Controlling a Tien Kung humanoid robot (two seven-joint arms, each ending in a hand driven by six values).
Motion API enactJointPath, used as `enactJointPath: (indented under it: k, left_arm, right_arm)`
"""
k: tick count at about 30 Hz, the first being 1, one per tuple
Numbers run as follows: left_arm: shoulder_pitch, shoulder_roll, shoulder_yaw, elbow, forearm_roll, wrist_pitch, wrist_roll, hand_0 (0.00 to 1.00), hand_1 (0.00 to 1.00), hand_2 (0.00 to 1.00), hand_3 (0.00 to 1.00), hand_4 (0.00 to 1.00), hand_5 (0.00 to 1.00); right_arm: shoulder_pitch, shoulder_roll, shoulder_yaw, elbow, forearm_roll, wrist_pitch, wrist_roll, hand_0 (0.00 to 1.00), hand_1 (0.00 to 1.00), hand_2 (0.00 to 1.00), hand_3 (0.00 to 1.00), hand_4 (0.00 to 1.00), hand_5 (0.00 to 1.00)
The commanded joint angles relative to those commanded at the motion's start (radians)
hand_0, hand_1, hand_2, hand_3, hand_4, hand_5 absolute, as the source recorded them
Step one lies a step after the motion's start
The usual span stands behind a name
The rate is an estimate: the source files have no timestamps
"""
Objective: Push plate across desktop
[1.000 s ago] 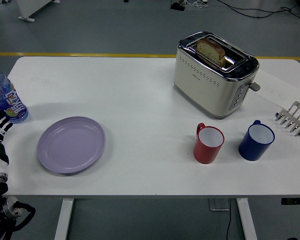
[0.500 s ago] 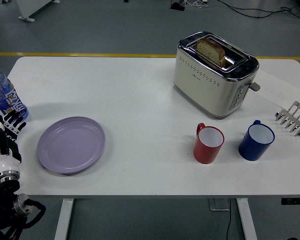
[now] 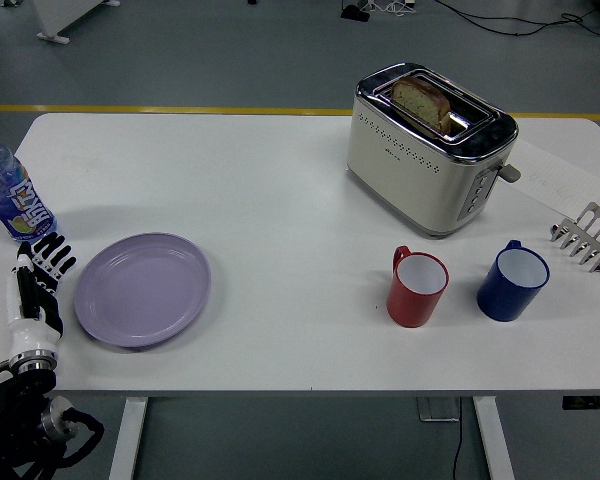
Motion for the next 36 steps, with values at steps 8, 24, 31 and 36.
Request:
enactJointPath:
  k: [8,24,31,36]
  left_arm:
    - [-0.018,0.0,0.044,0.005,-0.016,0.001,-0.007,0.694,0.734,0.728,0.634,0.472,0.998]
    - [-0.051,0.017,0.15,-0.005,-0.099,0.019,-0.03,0.688,0.73,0.725,0.632,0.46,0.998]
    - [-0.07,0.02,0.206,-0.006,-0.134,0.021,-0.034,0.688,0.728,0.723,0.63,0.459,0.998]
    - [-0.076,0.023,0.232,-0.005,-0.15,0.021,-0.035,0.687,0.727,0.723,0.63,0.459,0.998]
  right_arm:
    - [0.0,0.0,0.0,0.001,-0.005,0.004,-0.003,0.57,0.53,0.611,0.59,0.069,0.538]
    - [0.016,0.0,0.0,0.001,-0.009,0.007,-0.002,0.57,0.531,0.611,0.59,0.067,0.536]
    - [0.022,0.0,0.002,0.0,-0.012,0.008,-0.001,0.57,0.53,0.611,0.59,0.067,0.536]
    - [0.024,0.0,0.001,0.0,-0.012,0.008,-0.001,0.57,0.531,0.611,0.59,0.066,0.535]
